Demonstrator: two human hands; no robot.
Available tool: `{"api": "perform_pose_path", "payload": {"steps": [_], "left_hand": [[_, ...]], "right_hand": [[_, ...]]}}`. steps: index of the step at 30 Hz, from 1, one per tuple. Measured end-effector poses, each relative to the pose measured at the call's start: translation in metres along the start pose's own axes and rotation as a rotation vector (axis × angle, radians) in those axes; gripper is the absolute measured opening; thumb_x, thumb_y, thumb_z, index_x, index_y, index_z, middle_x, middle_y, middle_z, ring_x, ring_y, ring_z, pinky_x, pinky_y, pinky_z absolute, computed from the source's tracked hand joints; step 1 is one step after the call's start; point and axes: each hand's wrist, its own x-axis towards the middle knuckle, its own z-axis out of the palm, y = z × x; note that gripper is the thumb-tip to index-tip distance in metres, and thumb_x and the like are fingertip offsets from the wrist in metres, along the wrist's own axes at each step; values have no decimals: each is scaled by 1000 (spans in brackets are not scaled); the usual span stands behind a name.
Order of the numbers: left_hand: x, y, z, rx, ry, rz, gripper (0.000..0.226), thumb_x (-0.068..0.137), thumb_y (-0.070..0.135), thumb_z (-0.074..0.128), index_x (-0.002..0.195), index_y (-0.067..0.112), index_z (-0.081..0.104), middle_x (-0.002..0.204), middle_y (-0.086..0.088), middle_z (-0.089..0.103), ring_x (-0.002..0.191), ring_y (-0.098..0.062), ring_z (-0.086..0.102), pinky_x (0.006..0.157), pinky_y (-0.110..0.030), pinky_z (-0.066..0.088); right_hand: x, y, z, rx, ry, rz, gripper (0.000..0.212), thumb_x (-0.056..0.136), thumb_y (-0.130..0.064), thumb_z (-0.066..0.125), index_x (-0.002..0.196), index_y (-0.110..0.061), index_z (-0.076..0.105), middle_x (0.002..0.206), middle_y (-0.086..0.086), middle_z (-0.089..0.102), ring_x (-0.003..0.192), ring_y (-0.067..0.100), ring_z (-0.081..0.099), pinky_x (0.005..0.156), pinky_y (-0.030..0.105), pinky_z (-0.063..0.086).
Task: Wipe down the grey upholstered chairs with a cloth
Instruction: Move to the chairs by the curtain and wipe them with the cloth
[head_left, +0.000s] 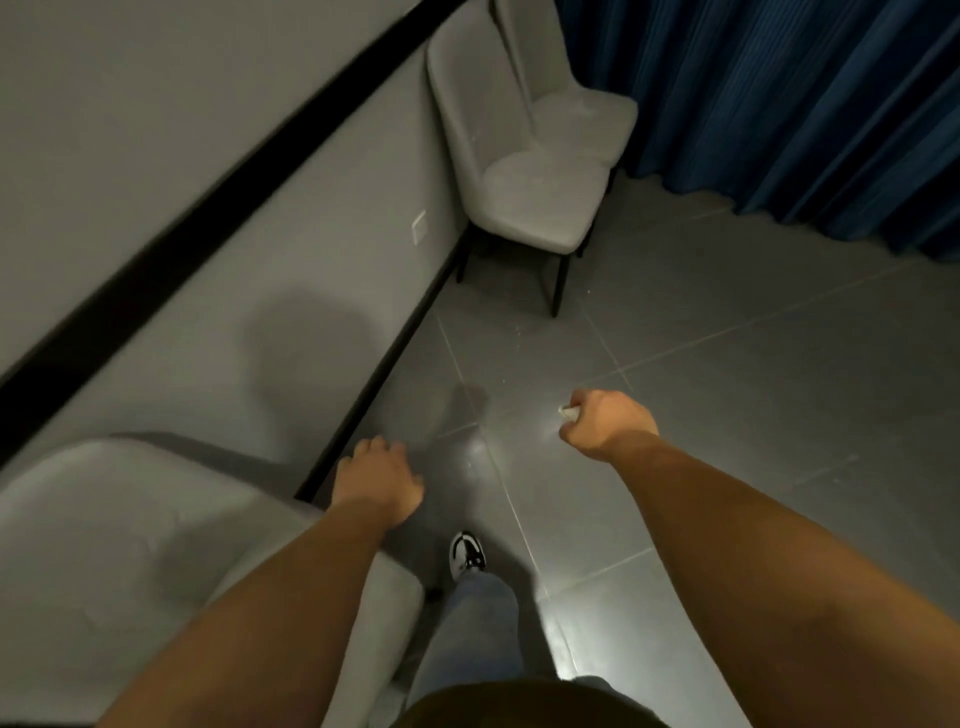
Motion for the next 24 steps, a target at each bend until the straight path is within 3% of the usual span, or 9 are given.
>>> {"api": "perform_pose_path", "payload": {"steps": [8, 13, 18, 24], "left_hand": [[134, 30, -117, 78, 84, 167, 55, 98, 45, 48, 142, 14, 44, 144, -13, 46, 135, -33, 41, 109, -45, 39], [204, 43, -157, 140, 67, 175, 57, 97, 47, 47, 143, 14, 44, 142, -12, 48, 133, -33, 42, 107, -46, 40], [260, 66, -182, 173, 35, 184, 60, 96, 47, 47, 146, 16, 41, 144, -11, 46, 135, -32, 41, 108, -46, 38], [349, 90, -238, 172, 31, 110, 54, 99, 41, 47, 145, 13, 42, 145, -14, 46, 136, -33, 41, 111, -46, 37]], "right_hand": [[107, -38, -65, 79, 89, 65, 38, 78, -41, 58, 112, -26, 61, 106, 4, 64, 89, 26, 57, 73, 32, 43], [159, -27, -94, 108, 100, 120, 37, 77, -41, 59, 111, -26, 62, 108, 5, 65, 97, 28, 60, 72, 31, 41], [219, 0, -117, 114, 67, 179, 34, 76, -40, 56, 107, -28, 62, 104, 5, 66, 87, 26, 57, 70, 29, 40], [339, 15, -158, 140, 41, 145, 40, 75, -42, 56, 113, -29, 62, 110, 5, 66, 100, 28, 61, 74, 31, 43]]}}
